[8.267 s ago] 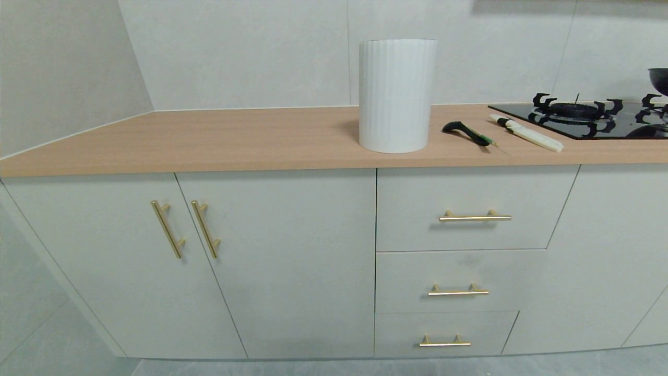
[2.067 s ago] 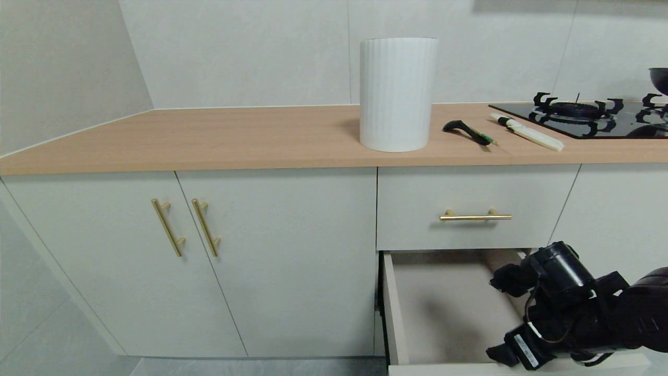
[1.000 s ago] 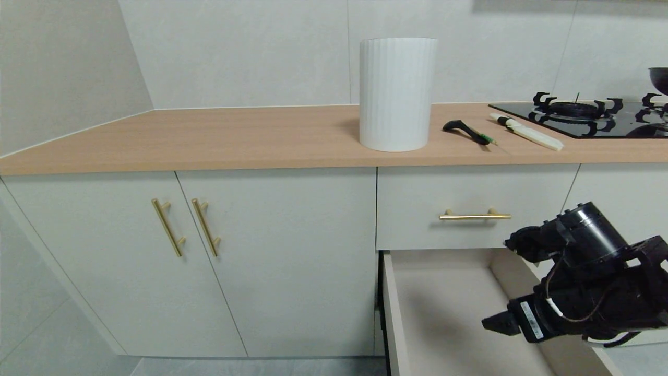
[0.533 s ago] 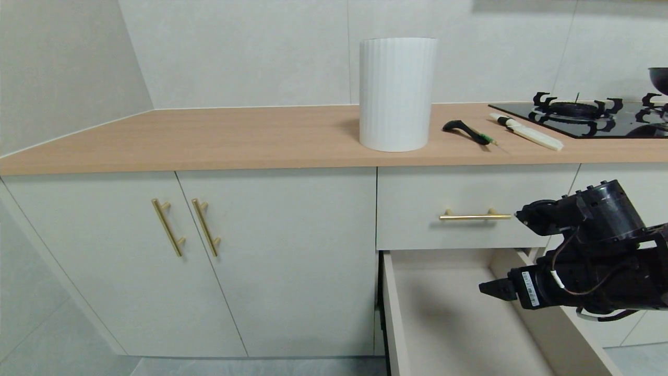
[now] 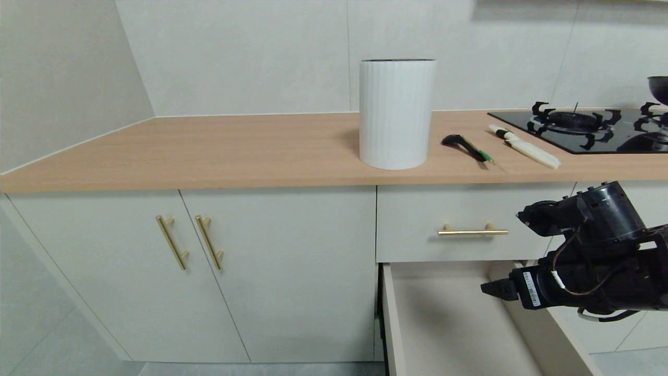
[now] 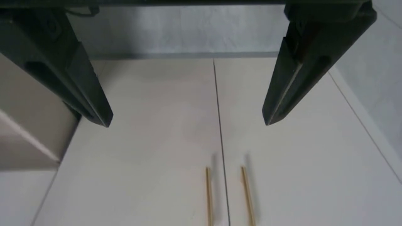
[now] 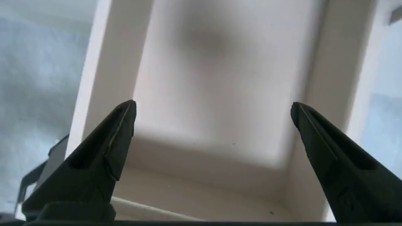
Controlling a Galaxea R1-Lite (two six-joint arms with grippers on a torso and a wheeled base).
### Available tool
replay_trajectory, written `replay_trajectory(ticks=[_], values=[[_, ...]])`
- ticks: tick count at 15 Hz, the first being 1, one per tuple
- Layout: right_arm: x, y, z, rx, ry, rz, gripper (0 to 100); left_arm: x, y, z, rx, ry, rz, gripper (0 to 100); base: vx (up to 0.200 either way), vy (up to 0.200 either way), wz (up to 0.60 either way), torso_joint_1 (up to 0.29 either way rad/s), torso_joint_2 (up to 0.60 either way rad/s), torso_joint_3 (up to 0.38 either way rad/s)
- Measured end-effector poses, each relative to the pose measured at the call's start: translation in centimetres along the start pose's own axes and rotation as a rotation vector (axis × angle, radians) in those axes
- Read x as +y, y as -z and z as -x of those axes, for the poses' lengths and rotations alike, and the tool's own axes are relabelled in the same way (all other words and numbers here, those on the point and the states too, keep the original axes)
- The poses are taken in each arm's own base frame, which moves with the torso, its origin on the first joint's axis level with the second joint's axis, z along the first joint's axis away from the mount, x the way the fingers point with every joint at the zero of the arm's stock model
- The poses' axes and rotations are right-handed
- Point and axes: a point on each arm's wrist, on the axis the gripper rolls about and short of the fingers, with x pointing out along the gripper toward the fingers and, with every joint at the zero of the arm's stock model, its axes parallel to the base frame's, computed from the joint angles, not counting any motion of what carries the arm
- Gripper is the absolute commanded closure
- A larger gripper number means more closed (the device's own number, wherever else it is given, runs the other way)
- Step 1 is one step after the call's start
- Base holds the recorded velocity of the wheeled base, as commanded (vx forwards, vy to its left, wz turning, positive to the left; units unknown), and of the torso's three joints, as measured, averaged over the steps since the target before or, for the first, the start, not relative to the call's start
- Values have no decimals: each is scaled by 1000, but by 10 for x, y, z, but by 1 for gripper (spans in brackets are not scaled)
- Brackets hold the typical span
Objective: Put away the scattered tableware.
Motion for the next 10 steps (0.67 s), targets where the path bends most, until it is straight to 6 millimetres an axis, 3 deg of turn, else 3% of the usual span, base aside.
replay_trajectory(ticks=[10], values=[[0,1,-3,10,1,0,0,0,0,0,0,0,0,0,0,0,0,179,-472,-294]])
